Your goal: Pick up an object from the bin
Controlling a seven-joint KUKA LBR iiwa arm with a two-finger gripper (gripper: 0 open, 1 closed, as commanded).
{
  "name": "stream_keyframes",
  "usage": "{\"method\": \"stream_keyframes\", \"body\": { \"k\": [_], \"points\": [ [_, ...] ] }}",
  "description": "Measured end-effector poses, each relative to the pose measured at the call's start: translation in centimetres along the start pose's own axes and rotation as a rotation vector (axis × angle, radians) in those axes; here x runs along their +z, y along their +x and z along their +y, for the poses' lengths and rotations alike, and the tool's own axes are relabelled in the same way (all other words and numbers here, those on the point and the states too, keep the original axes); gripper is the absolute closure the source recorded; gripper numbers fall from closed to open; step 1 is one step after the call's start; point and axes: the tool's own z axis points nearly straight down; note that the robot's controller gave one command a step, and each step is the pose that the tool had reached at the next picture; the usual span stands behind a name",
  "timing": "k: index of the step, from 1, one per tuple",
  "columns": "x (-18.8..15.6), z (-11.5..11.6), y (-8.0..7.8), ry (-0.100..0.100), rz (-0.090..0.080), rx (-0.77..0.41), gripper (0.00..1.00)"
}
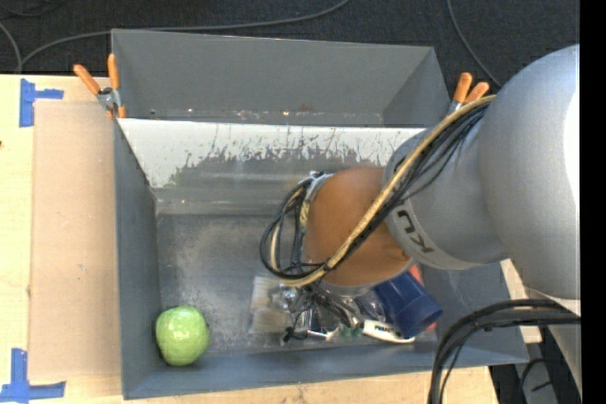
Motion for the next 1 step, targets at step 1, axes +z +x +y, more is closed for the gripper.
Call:
{"method": "stream_keyframes", "body": {
  "k": [1],
  "points": [
    [-0.12, 0.13, 0.00, 0.001, -0.002, 0.191, 1.00]
  ]
}}
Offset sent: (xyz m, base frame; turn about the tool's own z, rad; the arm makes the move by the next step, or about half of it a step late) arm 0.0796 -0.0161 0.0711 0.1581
